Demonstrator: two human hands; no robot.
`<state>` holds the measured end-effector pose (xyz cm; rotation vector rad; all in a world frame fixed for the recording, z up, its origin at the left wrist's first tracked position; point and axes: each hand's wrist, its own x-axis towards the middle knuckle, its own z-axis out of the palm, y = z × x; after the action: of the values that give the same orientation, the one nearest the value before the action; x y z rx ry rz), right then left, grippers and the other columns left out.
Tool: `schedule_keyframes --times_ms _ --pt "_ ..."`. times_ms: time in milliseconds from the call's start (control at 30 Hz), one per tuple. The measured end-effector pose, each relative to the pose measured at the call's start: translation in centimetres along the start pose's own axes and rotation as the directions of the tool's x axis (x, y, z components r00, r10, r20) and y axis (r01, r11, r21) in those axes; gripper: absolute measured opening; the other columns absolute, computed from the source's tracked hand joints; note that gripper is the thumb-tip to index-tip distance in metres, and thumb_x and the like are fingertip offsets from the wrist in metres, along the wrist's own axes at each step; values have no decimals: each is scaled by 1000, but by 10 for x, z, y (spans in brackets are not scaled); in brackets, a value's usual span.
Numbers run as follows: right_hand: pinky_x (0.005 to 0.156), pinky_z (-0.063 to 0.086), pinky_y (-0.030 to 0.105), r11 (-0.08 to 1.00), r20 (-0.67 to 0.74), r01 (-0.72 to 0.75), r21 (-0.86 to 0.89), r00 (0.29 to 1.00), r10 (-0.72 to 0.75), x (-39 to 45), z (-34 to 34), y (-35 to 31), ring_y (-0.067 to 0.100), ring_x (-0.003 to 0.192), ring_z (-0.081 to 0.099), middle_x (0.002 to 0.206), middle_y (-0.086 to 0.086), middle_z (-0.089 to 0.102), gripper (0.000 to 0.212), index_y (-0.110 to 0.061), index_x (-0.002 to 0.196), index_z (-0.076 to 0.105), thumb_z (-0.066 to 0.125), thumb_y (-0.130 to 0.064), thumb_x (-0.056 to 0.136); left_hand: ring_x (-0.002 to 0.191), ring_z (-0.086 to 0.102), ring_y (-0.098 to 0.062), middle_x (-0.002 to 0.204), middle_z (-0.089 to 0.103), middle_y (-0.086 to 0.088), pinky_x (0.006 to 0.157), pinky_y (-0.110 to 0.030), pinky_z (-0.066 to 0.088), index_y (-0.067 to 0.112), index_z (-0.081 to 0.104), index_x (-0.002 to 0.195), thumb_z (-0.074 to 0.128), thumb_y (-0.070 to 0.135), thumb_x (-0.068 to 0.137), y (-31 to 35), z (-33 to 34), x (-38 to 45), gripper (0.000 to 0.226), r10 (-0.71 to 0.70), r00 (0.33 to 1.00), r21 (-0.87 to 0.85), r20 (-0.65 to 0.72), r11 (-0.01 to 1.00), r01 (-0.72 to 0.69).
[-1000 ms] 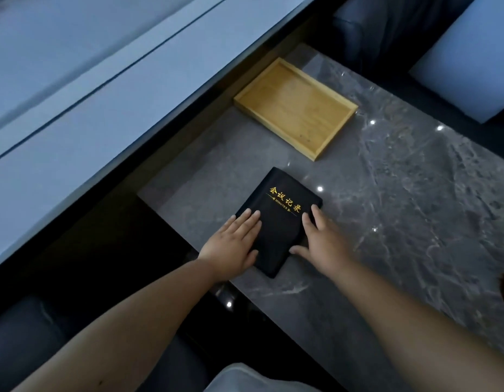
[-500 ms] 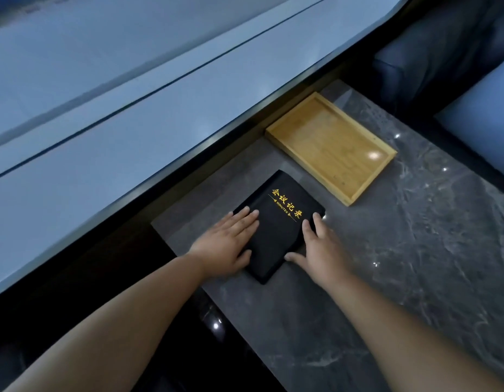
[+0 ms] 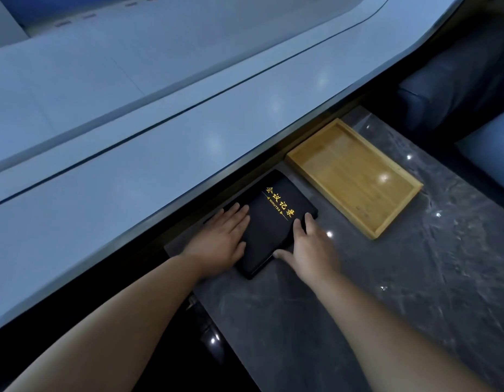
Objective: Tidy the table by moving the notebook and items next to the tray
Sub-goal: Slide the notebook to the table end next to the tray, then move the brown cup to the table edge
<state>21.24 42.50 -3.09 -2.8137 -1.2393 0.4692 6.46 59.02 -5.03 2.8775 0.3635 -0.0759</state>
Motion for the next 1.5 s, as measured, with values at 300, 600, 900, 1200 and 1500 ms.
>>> schedule_keyframes --times_ms 300,600,900,1200,1500 --pt "112 25 39 1000 -37 21 6 999 -21 17 2 -5 31 141 24 156 18 18 93 -8 146 27 57 -65 79 146 1 -22 159 9 -9 114 -32 -8 7 24 147 40 36 97 -17 -4 12 60 25 999 30 -19 999 -24" --pt "112 25 39 999 -49 48 -12 998 -48 16 3 -4 33 140 25 155 19 19 92 -7 146 27 56 -65 80 146 -2 -22 159 5 -9 114 -33 -10 8 19 148 36 37 98 -15 -6 11 61 12 1000 79 10 997 -13" --pt "108 33 43 996 -77 81 28 994 -78 -8 -6 5 35 137 30 158 16 11 86 -9 146 22 55 -59 84 146 0 -23 160 8 -10 117 -38 -1 9 18 149 32 39 98 13 -17 -3 61 -107 994 79 0 991 107" --pt "113 21 43 995 -69 91 26 994 -89 -94 -31 47 29 144 14 158 15 14 78 -8 147 20 42 -57 91 146 3 -23 159 14 -10 117 -39 0 10 23 148 28 54 93 83 -38 -48 70 -157 985 27 -74 987 159" --pt "115 18 46 999 -24 -42 -3 999 42 -208 -18 116 29 145 13 158 14 15 84 -8 147 20 37 -65 87 146 -7 -20 160 6 -9 118 -39 -5 12 13 150 16 64 88 173 -12 -84 82 14 998 45 66 999 -17"
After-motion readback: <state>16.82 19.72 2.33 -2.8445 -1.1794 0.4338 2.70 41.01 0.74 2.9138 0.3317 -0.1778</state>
